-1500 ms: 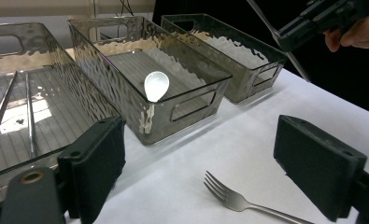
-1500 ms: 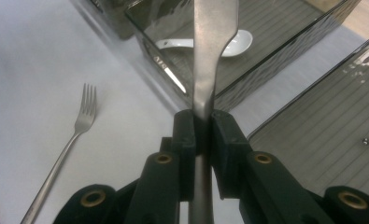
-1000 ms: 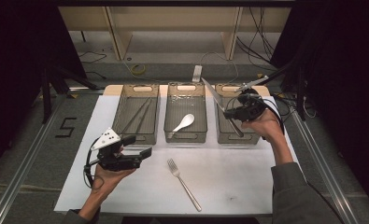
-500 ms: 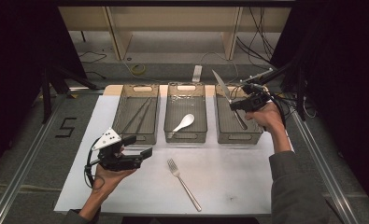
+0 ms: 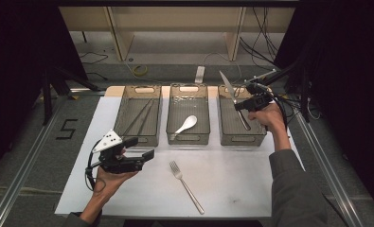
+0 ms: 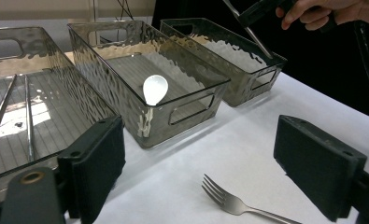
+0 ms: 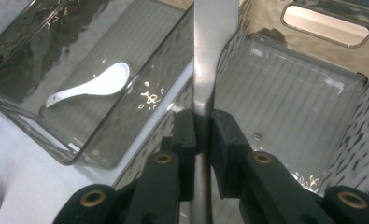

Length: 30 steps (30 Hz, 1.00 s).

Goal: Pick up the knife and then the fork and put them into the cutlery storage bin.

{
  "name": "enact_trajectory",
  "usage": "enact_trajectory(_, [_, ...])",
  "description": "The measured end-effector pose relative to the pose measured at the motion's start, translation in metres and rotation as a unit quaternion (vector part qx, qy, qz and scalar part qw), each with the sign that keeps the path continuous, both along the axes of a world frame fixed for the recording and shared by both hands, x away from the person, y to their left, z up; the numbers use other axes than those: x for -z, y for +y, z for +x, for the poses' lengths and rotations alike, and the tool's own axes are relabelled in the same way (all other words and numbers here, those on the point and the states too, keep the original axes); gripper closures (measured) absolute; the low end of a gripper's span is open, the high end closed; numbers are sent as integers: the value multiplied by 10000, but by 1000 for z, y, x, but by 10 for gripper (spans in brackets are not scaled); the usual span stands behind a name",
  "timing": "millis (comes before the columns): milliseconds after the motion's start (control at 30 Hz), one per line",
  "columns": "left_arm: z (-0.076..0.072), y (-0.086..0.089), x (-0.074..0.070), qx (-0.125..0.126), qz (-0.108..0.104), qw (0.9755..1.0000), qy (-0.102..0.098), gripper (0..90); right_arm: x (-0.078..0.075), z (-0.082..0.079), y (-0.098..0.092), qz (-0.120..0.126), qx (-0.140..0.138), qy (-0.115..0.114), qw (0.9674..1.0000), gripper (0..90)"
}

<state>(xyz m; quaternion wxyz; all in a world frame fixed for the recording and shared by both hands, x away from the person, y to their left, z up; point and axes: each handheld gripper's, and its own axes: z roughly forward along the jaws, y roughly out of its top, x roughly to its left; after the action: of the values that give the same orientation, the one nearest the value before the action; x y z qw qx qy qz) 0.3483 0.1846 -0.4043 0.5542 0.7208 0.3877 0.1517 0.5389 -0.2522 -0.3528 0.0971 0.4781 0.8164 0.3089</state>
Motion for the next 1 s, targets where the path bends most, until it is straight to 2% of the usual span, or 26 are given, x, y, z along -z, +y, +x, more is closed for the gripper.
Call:
enact_trajectory(667, [0,0,0,2,-18,10000,26,159,33,1,-7,48,258,255,9993,812])
enact_trajectory(1000, [0,0,0,8,-24,10000,33,159,44,3,-7,67,401,410,9983,812])
